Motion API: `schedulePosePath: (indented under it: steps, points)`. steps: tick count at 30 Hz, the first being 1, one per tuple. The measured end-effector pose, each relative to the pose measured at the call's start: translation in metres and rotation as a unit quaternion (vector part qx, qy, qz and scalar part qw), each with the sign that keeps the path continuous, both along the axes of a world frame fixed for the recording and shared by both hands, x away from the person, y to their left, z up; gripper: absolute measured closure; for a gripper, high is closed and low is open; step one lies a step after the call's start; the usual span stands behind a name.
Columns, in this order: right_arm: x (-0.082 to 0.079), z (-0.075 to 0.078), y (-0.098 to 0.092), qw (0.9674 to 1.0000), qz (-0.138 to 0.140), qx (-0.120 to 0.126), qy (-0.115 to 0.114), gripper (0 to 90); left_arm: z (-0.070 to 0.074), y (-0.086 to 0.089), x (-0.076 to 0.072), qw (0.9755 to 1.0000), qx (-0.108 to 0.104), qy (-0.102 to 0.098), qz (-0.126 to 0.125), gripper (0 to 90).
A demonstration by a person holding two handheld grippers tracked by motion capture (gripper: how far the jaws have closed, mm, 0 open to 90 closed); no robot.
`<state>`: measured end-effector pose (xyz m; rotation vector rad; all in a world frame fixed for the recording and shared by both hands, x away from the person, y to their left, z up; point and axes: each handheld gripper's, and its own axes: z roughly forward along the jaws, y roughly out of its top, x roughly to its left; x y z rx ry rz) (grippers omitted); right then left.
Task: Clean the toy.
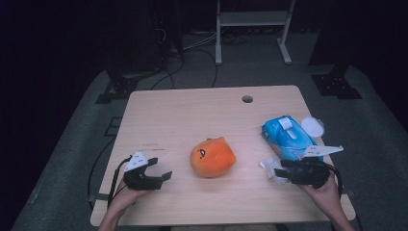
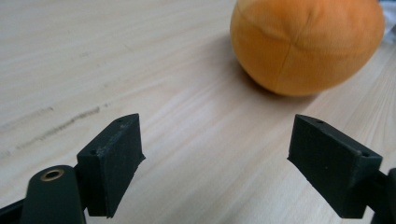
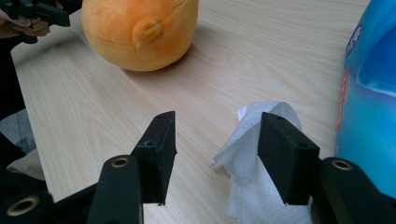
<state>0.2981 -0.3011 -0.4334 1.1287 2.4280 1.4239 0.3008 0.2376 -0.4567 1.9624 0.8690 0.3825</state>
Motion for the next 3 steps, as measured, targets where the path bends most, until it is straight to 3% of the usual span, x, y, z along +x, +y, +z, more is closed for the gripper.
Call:
schedulePosePath:
  steps: [3]
  points:
    - [-0.0005, -0.0005, 0.0005, 1.0000, 0.000, 0.001, -0.003, 45.1, -0.0030, -0.0027, -0.0006, 0.9999, 0.010, 0.002, -0.005, 16.7]
